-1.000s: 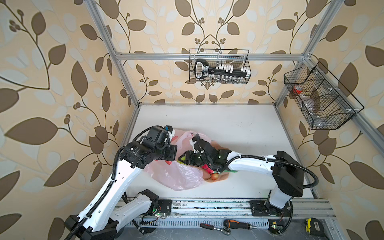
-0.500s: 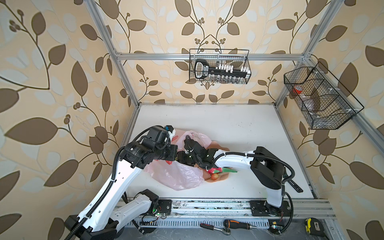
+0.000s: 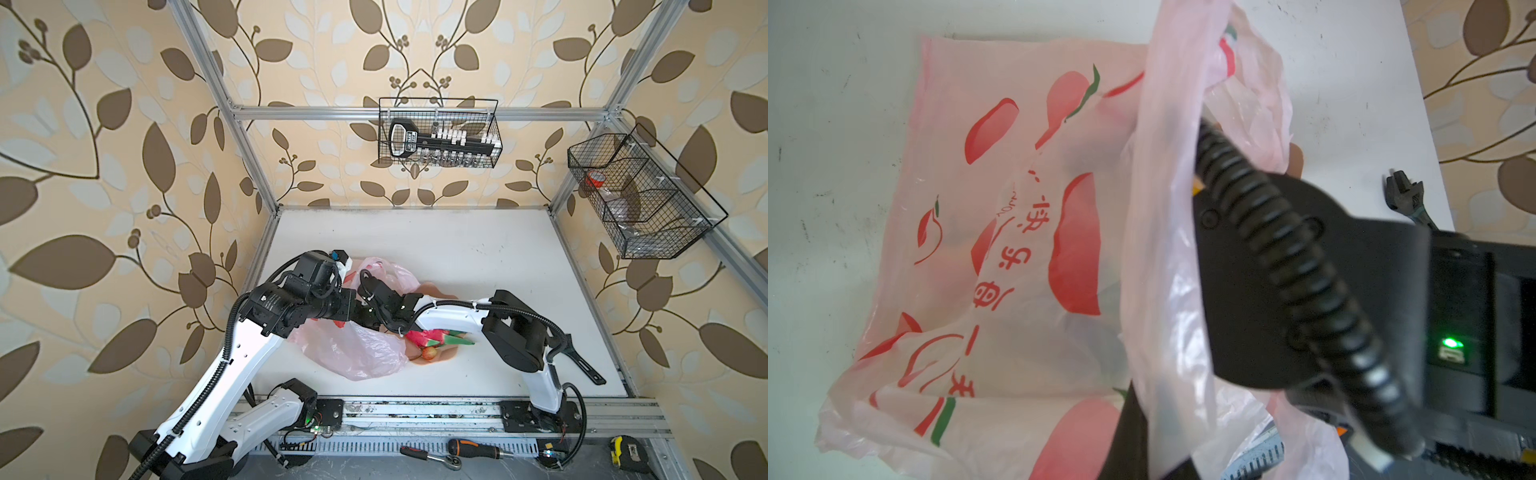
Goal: Place the fruits into the plastic bag
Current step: 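Lower the second green pear into the pink bag with the right gripper, then open the right gripper inside the bag and draw it back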
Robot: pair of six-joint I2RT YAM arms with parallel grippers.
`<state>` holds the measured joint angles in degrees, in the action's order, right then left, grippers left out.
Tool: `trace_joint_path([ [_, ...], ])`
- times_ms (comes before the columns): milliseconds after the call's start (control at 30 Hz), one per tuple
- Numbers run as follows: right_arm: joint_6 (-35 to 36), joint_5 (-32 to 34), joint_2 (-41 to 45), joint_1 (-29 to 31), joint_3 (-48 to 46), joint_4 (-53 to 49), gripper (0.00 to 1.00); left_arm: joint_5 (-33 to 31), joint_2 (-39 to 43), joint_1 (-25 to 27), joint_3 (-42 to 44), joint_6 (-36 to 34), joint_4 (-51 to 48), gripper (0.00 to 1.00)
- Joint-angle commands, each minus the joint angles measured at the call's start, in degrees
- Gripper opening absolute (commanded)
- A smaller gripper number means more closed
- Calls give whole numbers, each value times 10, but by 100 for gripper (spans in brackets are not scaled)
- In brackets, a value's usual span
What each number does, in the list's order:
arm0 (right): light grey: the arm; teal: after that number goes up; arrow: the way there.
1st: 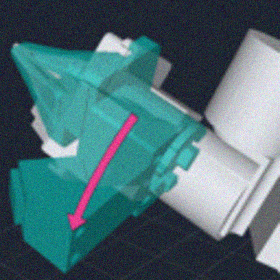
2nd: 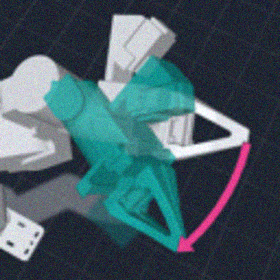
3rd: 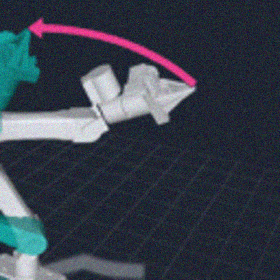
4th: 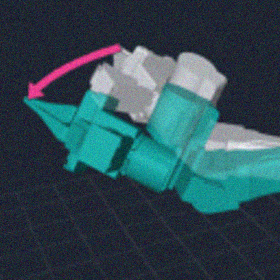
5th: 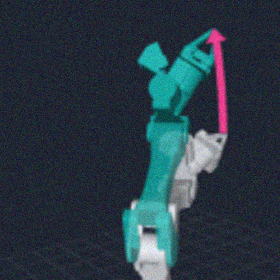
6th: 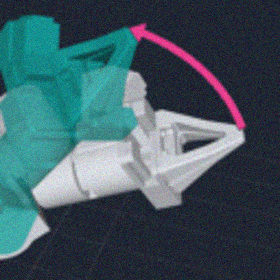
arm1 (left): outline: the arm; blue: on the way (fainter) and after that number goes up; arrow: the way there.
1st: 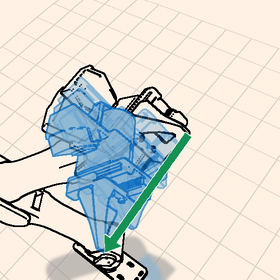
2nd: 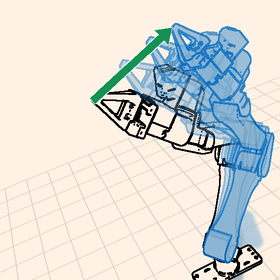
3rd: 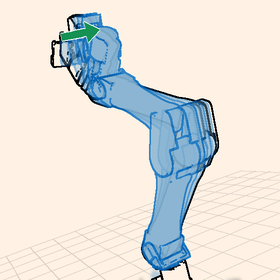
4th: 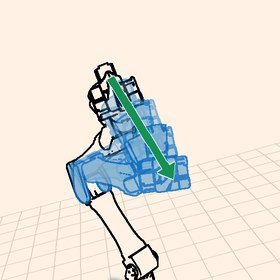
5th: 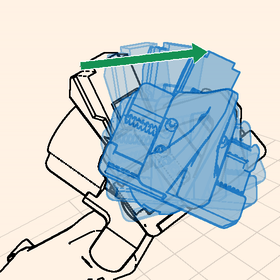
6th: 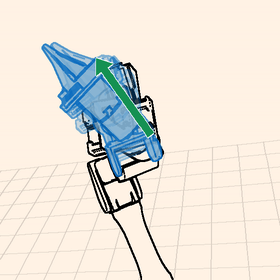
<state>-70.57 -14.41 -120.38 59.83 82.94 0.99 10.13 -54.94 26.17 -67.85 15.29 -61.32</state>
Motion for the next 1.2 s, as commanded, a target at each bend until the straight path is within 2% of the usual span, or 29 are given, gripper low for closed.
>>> trace_joint_path([
  [0,-15,-7,-23,-2,28,-25,43,12,-2,-2,-20,8,12,0],
  [200,-13,-6,-31,-2,38,-33,53,12,0,-2,-19,10,11,0],
  [400,-9,-7,-22,-3,28,-27,75,7,4,-2,-18,9,8,0],
  [733,-8,-11,2,-6,0,-4,80,-5,8,-2,-14,10,3,0],
  [1167,14,11,109,-8,-82,0,86,-27,10,-2,-13,8,-6,0],
])
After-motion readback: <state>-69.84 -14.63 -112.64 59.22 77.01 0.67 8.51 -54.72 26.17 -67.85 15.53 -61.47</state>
